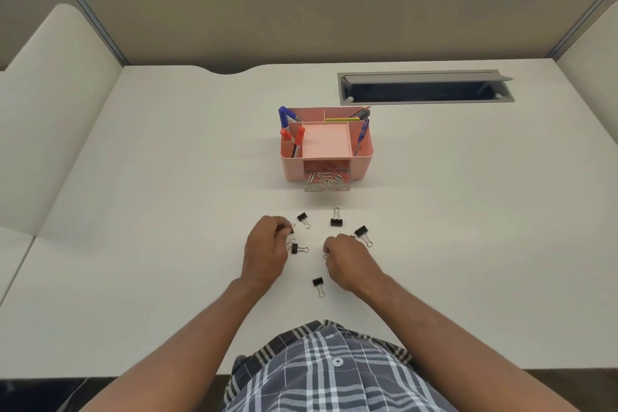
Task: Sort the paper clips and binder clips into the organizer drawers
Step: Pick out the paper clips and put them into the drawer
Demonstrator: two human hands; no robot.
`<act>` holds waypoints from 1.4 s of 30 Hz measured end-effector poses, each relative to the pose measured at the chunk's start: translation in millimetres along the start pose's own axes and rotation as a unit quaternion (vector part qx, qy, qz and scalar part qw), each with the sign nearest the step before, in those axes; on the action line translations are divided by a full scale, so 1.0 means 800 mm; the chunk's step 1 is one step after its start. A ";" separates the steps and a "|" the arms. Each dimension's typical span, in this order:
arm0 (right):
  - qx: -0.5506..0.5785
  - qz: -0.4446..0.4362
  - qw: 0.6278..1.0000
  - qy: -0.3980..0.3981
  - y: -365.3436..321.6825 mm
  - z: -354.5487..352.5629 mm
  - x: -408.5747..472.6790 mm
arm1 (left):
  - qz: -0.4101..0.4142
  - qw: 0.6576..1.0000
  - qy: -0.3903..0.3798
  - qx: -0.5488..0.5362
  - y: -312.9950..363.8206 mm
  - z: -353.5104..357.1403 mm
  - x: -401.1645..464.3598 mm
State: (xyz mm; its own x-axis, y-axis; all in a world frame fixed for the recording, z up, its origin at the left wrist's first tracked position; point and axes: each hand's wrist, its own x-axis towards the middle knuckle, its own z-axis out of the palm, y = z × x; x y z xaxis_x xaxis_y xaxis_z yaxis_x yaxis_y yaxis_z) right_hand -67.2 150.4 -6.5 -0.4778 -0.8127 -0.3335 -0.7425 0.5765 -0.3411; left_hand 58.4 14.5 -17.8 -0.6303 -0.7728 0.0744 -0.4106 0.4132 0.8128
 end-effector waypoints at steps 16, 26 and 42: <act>0.279 0.039 0.938 0.201 0.016 -0.096 0.042 | -0.004 0.999 0.005 -0.031 0.039 -0.006 0.064; 0.164 0.005 0.967 0.197 0.004 -0.142 0.092 | 0.103 0.989 -0.053 0.092 0.089 0.024 0.126; 0.235 0.055 0.955 0.172 0.039 -0.071 0.017 | 0.069 0.983 -0.084 0.149 -0.035 -0.023 -0.022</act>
State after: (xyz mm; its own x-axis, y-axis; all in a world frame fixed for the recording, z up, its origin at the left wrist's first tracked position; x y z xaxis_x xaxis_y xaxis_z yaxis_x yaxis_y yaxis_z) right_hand -123.7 152.6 28.5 -0.7267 -0.6783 -0.1092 -0.4253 0.5690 -0.7038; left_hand 92.9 7.6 -31.3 -0.7840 -0.6183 0.0553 -0.4715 0.6512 0.5947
